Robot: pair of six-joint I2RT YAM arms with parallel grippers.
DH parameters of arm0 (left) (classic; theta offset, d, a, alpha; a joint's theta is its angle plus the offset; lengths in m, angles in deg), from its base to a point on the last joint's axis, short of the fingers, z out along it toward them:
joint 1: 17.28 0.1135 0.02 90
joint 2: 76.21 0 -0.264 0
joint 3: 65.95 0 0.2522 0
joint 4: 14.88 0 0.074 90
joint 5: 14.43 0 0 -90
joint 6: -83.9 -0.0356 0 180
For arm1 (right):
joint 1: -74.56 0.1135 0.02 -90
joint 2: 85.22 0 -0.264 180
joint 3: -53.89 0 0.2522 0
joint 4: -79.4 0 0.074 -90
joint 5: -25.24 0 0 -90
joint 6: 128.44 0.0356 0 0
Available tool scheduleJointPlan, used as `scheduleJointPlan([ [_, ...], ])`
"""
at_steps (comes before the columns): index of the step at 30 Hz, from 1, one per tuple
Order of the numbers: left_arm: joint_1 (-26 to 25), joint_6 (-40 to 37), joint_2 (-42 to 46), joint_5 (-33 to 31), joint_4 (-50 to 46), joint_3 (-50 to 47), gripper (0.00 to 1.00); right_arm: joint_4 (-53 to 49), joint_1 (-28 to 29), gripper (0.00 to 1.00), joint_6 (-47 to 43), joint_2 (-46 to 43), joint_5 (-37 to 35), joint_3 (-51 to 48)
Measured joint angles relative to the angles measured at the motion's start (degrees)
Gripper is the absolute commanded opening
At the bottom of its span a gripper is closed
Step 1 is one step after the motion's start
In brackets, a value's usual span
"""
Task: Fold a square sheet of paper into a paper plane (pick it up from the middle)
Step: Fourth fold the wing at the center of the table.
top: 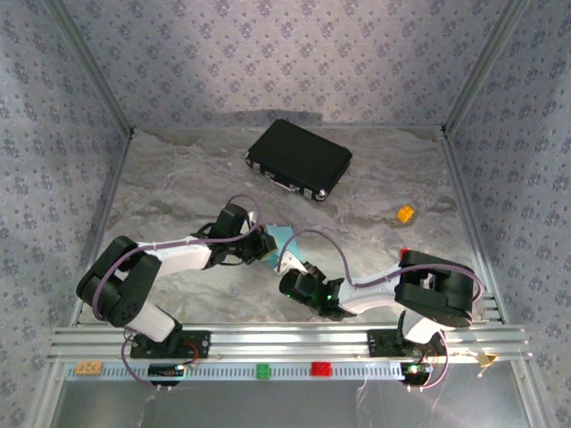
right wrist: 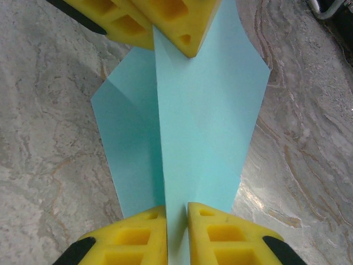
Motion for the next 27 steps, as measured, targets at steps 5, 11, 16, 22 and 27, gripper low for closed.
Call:
scheduleJointPlan([
  [5,0.0,0.0,0.0,0.0,0.0,0.0,0.07,-0.2,0.0,0.13,0.0,0.0,0.0,0.0],
  [11,0.0,0.0,0.0,0.0,-0.5,0.0,0.07,-0.3,0.0,0.10,0.0,0.0,0.0,0.0],
  [16,0.0,-0.5,0.0,0.0,-1.3,0.0,0.23,-0.7,-0.2,0.05,0.4,0.0,0.3,0.1],
  [22,0.7,-1.9,2.8,-1.4,-4.9,0.0,0.40,-1.0,-2.5,0.02,2.6,0.0,4.7,0.5],
  [27,2.0,-2.5,6.9,-3.7,-7.5,0.0,0.45,-1.1,-5.6,0.01,5.8,0.0,10.7,0.9],
])
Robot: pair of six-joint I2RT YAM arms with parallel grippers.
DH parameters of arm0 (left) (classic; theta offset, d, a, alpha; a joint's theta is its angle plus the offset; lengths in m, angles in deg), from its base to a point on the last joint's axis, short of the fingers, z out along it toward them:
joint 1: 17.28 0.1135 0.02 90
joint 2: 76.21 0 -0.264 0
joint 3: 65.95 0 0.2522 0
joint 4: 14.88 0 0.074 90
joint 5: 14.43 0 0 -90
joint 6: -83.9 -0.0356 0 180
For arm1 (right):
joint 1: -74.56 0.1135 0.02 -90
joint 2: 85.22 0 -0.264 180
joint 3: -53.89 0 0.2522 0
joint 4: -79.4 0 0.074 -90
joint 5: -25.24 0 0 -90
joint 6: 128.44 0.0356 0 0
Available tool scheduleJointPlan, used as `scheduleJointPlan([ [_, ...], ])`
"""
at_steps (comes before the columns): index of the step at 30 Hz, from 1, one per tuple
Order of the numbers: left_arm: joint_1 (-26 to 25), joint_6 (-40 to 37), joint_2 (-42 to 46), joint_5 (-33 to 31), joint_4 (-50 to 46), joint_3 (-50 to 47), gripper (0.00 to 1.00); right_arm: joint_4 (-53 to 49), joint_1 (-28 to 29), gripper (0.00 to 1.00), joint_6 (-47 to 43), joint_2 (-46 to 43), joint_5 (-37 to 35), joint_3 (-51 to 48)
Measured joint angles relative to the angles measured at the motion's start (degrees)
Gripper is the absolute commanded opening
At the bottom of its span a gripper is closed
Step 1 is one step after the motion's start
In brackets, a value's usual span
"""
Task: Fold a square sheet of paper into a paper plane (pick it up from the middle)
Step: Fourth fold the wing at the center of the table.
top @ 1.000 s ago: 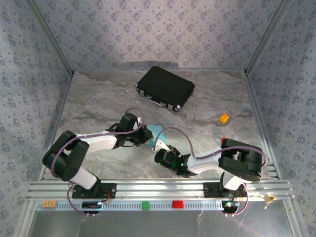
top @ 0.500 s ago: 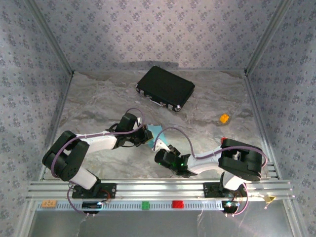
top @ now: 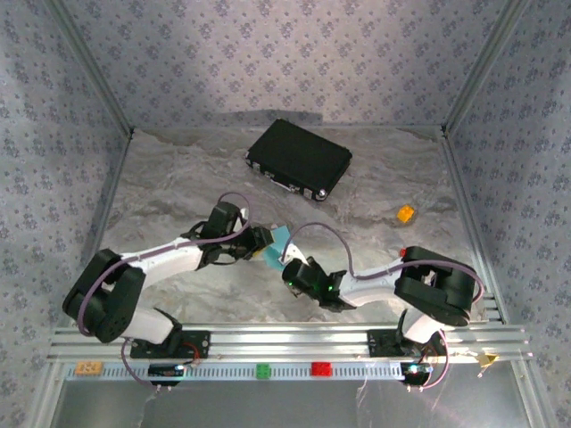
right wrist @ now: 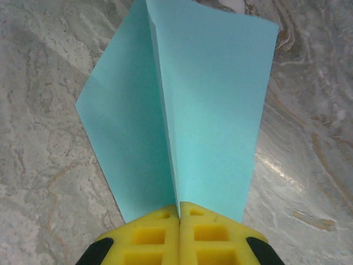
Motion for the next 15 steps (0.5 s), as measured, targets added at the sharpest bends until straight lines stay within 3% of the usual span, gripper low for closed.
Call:
scheduleJointPlan([
  [15,0.7,0.1,3.5,-3.1,-2.2,-1.6,0.46,4.9,-11.9,0.01,10.4,-1.9,24.6,-1.9],
])
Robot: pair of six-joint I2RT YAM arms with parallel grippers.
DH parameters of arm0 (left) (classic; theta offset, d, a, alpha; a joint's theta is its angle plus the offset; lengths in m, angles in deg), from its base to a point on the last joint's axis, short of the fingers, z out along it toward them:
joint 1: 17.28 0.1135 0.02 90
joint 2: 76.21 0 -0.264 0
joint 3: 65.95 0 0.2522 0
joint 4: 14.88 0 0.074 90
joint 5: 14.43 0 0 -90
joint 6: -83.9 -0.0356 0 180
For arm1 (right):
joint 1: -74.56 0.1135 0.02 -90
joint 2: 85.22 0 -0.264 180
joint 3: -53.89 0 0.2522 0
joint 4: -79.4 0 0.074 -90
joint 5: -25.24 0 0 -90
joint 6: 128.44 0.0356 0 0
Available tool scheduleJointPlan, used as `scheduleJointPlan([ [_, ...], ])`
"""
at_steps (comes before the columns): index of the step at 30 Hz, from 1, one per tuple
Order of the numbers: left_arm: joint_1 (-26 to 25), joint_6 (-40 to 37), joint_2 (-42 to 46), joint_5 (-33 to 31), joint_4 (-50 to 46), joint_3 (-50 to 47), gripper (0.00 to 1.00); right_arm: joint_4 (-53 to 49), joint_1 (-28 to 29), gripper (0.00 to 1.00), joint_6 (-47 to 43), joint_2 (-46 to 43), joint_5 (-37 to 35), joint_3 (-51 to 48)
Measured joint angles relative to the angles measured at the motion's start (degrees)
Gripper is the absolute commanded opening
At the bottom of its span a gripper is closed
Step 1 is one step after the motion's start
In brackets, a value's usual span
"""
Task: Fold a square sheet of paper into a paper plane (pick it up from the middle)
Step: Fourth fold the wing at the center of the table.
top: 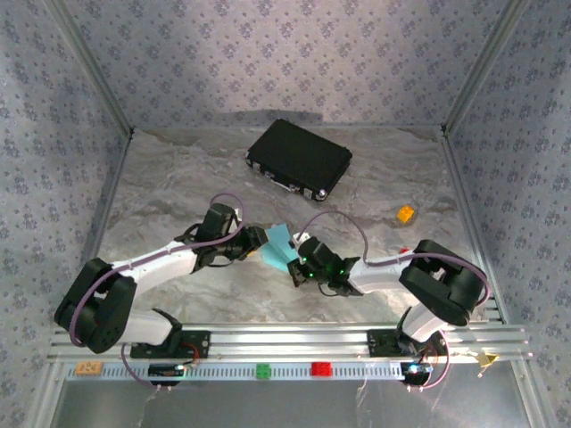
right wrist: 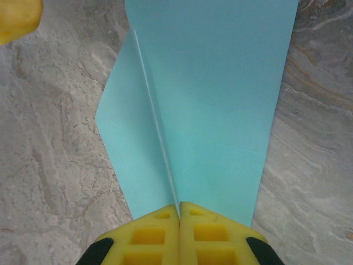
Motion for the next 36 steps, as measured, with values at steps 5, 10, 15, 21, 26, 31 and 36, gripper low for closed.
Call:
scheduleJointPlan([
  [5,0.0,0.0,0.9,-0.7,-0.5,-0.1,0.46,1.6,-2.8,0.01,3.1,-0.1,6.4,-0.4],
  [10,0.0,0.0,1.1,-0.8,-0.8,-0.1,0.46,4.0,-5.0,0.01,6.2,-0.1,10.6,-1.1],
  [15,0.0,0.0,1.0,-0.8,-0.8,-0.1,0.44,6.8,-6.3,0.01,9.2,0.4,13.3,-2.4],
  [21,-0.2,-0.2,0.4,-0.7,-0.6,-0.1,0.30,8.9,-6.7,0.01,11.8,1.0,14.5,-4.1],
  [26,-0.6,0.0,-0.6,-0.7,-0.5,-0.1,0.23,11.9,-7.2,0.01,13.9,2.3,15.7,-4.9],
  [31,-1.2,0.0,-1.7,-0.3,0.0,0.0,0.19,15.9,-8.4,0.01,16.4,3.9,18.0,-5.8],
  [36,-1.9,-0.1,-5.3,0.7,1.5,0.6,0.15,19.9,-9.7,0.01,18.8,5.0,20.5,-6.9],
])
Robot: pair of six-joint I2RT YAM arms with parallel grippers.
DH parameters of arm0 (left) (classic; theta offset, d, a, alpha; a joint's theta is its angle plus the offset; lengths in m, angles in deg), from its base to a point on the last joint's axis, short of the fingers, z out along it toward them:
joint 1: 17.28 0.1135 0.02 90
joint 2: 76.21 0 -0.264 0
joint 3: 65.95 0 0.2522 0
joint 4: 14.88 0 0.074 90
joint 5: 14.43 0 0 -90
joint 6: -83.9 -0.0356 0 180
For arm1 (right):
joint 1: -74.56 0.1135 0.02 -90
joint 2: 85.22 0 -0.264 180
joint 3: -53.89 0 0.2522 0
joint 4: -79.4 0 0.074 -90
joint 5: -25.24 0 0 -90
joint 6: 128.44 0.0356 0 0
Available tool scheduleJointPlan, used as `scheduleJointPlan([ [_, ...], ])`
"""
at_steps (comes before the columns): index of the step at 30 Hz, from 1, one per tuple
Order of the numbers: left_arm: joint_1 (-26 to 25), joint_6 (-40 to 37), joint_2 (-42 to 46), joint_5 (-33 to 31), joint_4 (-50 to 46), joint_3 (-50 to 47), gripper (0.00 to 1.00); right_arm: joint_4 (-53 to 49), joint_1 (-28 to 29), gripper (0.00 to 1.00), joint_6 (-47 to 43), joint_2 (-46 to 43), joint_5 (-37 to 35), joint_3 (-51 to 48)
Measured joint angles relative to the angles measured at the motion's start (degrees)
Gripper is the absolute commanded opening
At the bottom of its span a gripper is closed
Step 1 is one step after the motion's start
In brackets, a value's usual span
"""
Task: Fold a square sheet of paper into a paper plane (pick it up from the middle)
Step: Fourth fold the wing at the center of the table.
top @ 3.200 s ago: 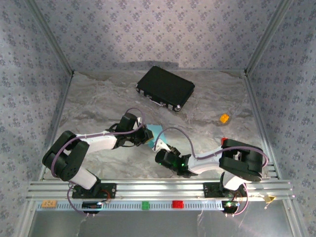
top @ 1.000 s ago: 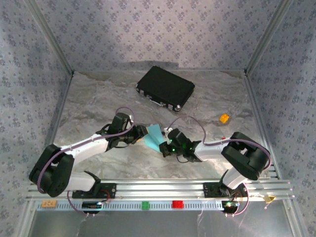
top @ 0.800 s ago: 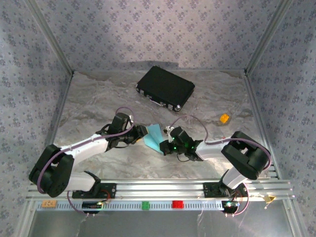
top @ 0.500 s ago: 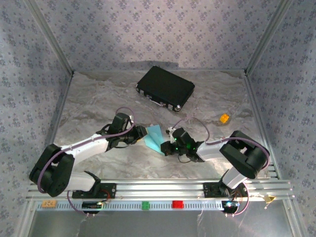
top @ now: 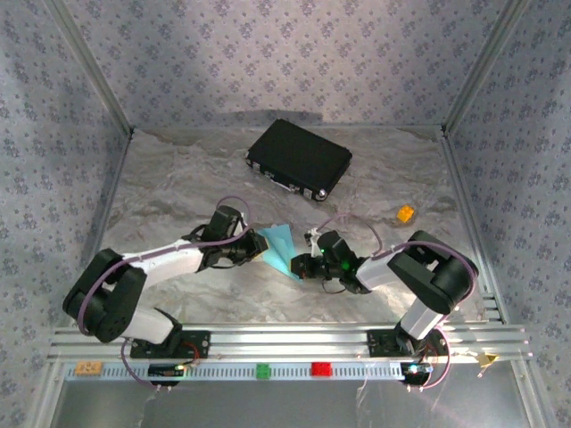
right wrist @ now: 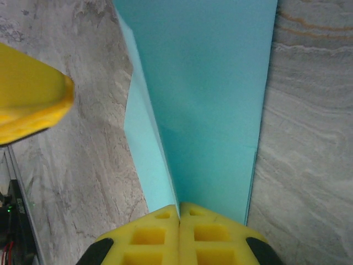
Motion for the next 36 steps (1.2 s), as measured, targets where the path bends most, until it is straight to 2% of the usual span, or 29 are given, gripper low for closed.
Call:
scheduleJointPlan([
  [16,-0.8,-1.5,-10.9,1.3,2.5,2.3,0.07,7.7,-1.7,0.01,5.5,2.3,2.9,-2.3],
  [36,-0.9,-1.4,-10.9,1.1,2.9,2.2,0.07,8.7,-2.1,0.01,7.5,2.3,2.8,-2.8],
])
